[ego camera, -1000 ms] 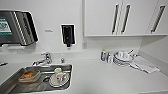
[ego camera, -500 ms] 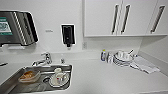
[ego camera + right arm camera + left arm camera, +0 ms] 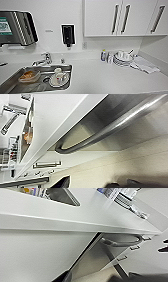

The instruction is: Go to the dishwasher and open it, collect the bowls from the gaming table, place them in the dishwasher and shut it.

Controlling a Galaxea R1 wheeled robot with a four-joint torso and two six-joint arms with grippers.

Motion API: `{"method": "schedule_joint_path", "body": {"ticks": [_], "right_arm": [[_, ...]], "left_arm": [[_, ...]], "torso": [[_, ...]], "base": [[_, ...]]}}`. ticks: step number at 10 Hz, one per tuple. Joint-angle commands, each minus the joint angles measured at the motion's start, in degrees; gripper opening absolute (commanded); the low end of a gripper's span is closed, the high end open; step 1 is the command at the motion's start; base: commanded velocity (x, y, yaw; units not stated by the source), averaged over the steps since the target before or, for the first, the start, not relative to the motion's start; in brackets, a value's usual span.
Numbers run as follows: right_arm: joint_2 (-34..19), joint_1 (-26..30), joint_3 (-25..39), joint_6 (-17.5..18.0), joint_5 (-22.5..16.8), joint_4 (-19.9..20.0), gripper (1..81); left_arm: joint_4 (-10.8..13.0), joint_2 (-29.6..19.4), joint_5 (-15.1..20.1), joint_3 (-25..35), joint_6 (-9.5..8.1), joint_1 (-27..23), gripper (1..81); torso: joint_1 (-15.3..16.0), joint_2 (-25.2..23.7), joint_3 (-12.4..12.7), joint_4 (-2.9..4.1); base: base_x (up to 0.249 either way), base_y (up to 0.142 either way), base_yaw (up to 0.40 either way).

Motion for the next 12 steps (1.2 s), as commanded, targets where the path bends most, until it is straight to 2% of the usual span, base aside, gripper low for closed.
{"method": "schedule_joint_path", "body": {"ticks": [1, 2, 4, 6, 8, 10, 12], "right_arm": [[0.25, 10.29, -5.19, 4.35, -7.52, 1.11, 81.1], [1.41, 10.74, -6.79, 6.12, -7.88, 1.2, 81.1], [2.9, 12.05, -11.69, 13.05, -9.01, 1.19, 81.1], [3.0, 12.85, -15.66, 18.67, -11.83, 1.29, 81.1], [2.38, 12.85, -18.38, 23.25, -12.27, 1.29, 81.1], [1.33, 13.99, -17.96, 25.72, -13.33, 1.38, 81.1], [0.09, 17.14, -16.98, 25.99, -13.33, 0.76, 81.1]], "left_arm": [[1.26, -2.75, 1.03, 0.79, -0.31, -4.75, 81.1], [1.16, -2.66, 1.03, 0.44, -0.31, -4.75, 81.1], [1.07, -1.87, 1.03, 0.17, -0.31, -4.75, 81.1], [0.98, -1.52, 0.95, 0.17, -0.31, -4.84, 81.1], [0.9, -1.52, 1.03, 0.17, -0.31, -5.45, 81.1], [0.72, -1.34, 1.12, 0.09, -0.31, -5.72, 81.1], [0.72, -1.25, 1.12, -0.18, -0.31, -5.8, 81.1]], "torso": [[0.0, 0.0, 0.0, 0.0], [0.0, 0.0, 0.0, 0.0], [0.0, 0.0, 0.0, 0.0], [0.0, 0.0, 0.0, 0.0], [0.0, 0.0, 0.0, 0.0], [0.0, 0.0, 0.0, 0.0], [0.0, 0.0, -0.02, 0.0]], "base": [[0.0, 0.0, 0.0], [0.0, 0.0, 0.0], [0.0, 0.0, 0.0], [0.0, 0.0, 0.0], [0.0, 0.0, 0.0], [0.0, 0.0, 0.0], [0.0, 0.0, 0.0]]}}
